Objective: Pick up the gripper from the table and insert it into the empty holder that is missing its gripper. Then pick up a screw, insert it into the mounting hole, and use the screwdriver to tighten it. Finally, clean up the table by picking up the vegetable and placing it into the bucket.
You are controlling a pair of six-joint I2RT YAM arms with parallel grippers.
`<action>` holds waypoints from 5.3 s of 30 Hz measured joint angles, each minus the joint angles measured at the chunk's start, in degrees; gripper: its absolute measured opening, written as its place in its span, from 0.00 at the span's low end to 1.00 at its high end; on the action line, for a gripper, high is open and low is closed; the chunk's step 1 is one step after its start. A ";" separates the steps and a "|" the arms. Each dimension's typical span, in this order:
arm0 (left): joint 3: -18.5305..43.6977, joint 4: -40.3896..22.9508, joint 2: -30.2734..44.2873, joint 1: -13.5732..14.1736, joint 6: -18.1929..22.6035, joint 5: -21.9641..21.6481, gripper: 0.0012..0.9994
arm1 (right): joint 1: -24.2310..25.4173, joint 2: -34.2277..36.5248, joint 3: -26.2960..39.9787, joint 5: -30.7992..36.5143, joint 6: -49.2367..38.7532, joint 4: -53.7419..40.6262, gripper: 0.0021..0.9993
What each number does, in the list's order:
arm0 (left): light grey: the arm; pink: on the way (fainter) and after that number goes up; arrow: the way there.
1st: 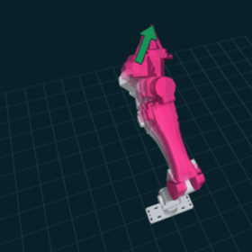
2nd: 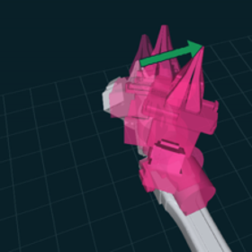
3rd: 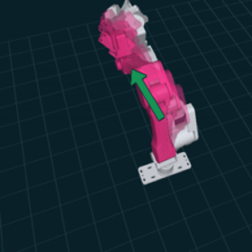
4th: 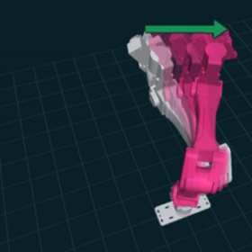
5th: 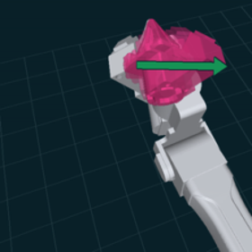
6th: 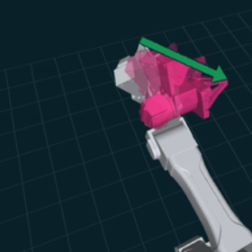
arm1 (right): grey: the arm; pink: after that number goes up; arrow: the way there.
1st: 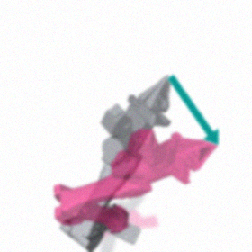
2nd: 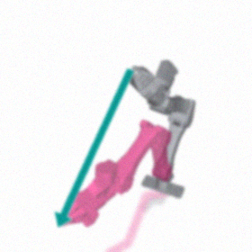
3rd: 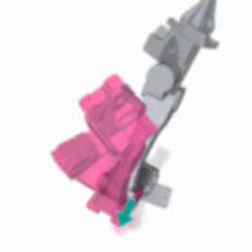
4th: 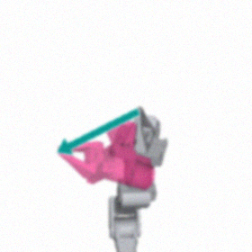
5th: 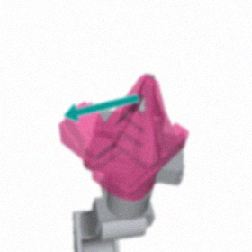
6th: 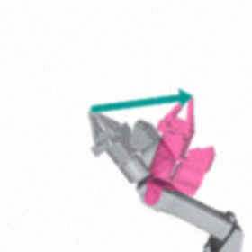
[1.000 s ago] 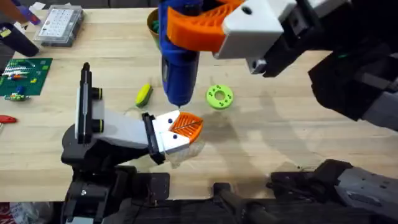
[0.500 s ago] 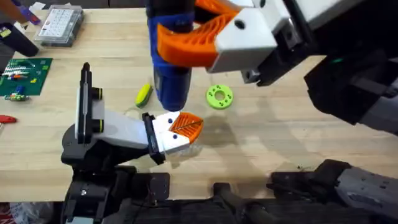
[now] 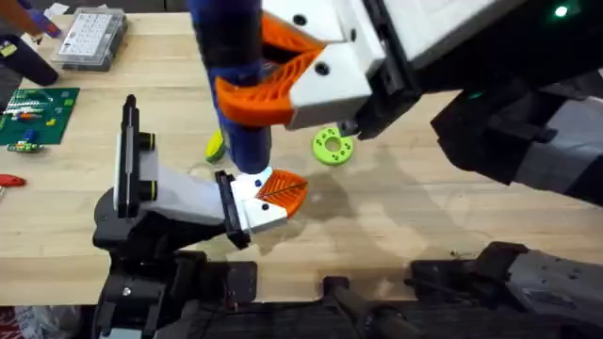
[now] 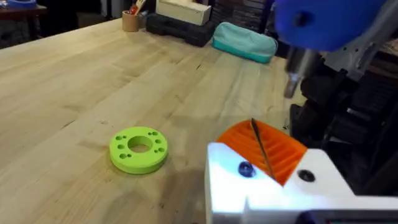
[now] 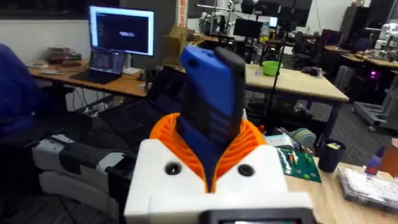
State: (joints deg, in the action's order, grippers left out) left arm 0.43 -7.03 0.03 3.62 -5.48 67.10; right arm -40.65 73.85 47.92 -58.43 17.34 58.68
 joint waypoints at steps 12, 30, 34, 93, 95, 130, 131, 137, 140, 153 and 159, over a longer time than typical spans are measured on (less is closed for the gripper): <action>0.00 0.00 0.00 0.00 0.00 0.01 0.00 | -0.43 1.28 -0.02 -2.56 -2.89 -0.01 0.02; 0.00 0.00 0.00 0.00 0.00 0.01 0.00 | -0.43 3.04 -0.02 -2.95 -3.72 0.02 0.02; 0.00 0.00 0.00 0.00 0.00 0.01 0.00 | -0.43 4.02 -0.09 -2.99 -3.72 -0.06 0.02; 0.00 0.00 0.00 0.00 0.00 0.01 0.00 | -1.19 4.28 -1.88 -2.25 -5.42 0.29 0.02; 0.00 0.00 0.00 0.00 0.00 0.01 0.00 | -1.19 4.28 -1.88 -2.25 -5.42 0.18 0.02; 0.00 0.00 0.00 0.00 -0.13 -0.01 0.00 | -1.19 5.94 -1.95 -2.06 -5.60 -0.01 0.02; 0.00 0.00 0.00 0.00 -0.13 -0.01 0.00 | -1.19 5.92 -1.95 -2.06 -5.60 -0.03 0.02; 0.00 0.00 0.00 0.00 -0.13 -0.01 0.00 | -1.19 5.94 -1.95 -2.06 -5.57 -0.03 0.02; 0.00 0.00 0.00 0.00 -0.13 -0.01 0.00 | -1.19 5.92 -1.95 -2.06 -5.60 -0.03 0.02; 0.00 0.00 0.00 0.00 -0.13 0.02 0.00 | -0.47 6.22 -1.82 -2.13 -1.46 9.10 0.02; 0.00 0.00 0.00 0.00 -0.11 0.01 0.00 | 2.60 6.25 5.05 -4.01 1.30 3.05 0.02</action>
State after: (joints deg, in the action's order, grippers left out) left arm 0.43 -7.03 0.03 3.62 -5.59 67.11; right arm -38.05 80.09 52.97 -62.45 18.65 61.74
